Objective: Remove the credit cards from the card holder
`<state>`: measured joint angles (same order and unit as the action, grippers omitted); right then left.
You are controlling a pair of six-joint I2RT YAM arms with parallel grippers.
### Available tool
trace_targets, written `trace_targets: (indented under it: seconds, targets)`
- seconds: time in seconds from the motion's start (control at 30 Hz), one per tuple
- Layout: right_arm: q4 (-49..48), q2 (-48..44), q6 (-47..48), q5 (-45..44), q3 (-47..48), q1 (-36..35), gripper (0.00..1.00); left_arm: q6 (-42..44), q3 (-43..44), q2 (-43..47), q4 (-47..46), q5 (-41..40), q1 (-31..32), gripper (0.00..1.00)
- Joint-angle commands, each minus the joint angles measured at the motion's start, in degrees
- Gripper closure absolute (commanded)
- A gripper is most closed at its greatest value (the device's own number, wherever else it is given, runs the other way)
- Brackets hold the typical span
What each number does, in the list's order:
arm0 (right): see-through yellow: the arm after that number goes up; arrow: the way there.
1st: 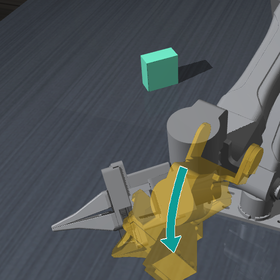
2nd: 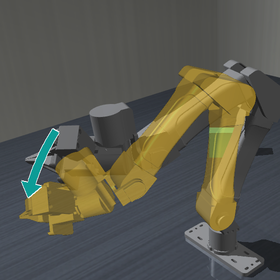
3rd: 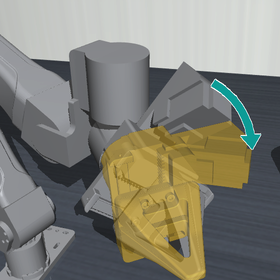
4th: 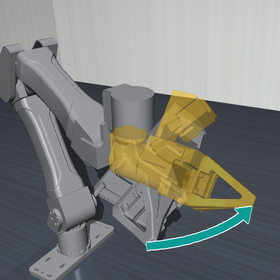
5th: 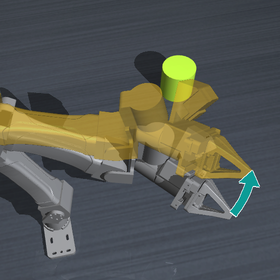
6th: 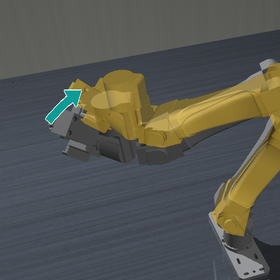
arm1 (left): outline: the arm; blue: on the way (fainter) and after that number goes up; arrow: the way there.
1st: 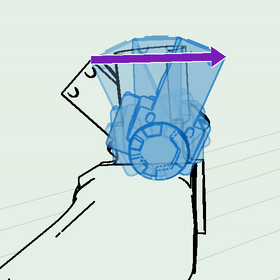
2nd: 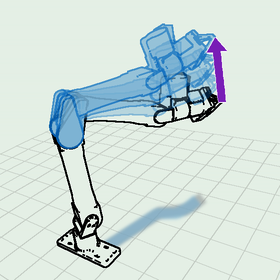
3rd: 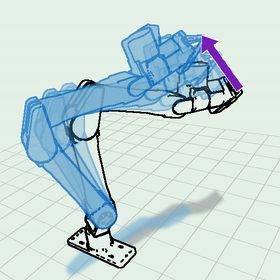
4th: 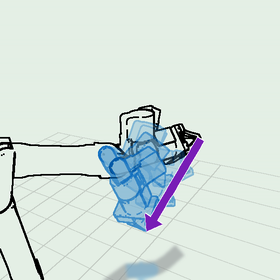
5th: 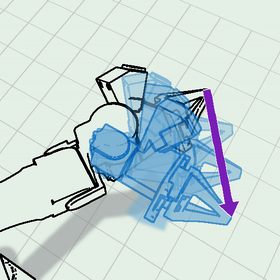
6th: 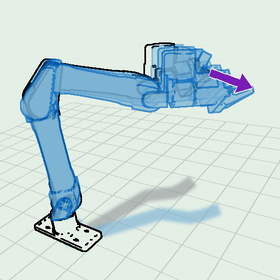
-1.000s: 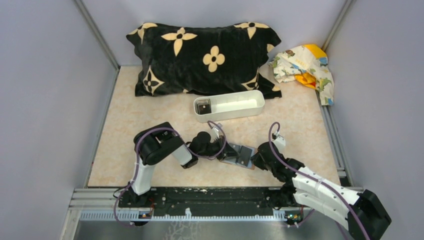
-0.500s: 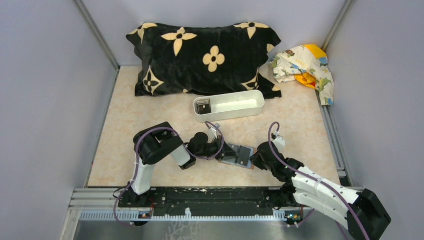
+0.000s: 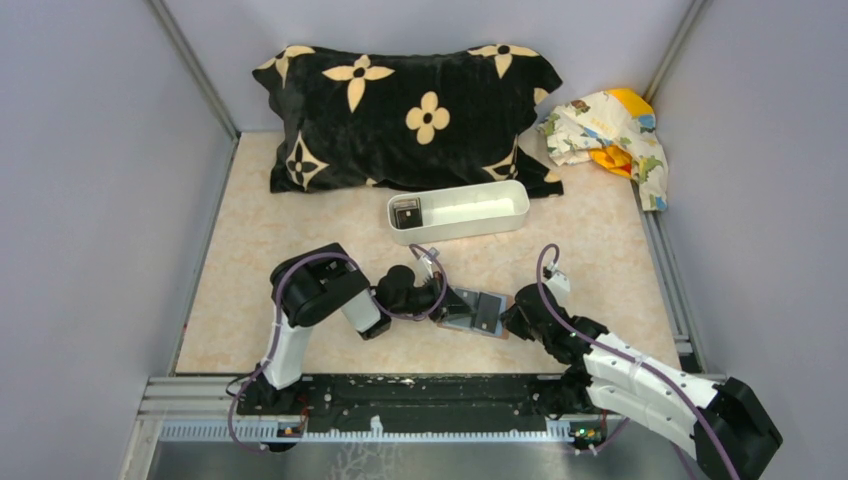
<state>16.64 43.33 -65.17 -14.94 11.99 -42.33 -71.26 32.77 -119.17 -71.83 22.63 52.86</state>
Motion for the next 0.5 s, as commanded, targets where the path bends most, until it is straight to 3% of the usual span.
trace_targets:
  seconds: [0.0,0.47]
  targets:
    - [1.48,0.94,-0.02,0.40,-1.17,-0.68,1.00,-0.04,0.87,-0.27,-3.67,1.65,-0.12,1.00]
    - [0.23,2.46,-0.41,0.45,-1.35,-0.66,1.00,1.39,-3.97,3.66,-3.04,1.81,-2.65,1.00]
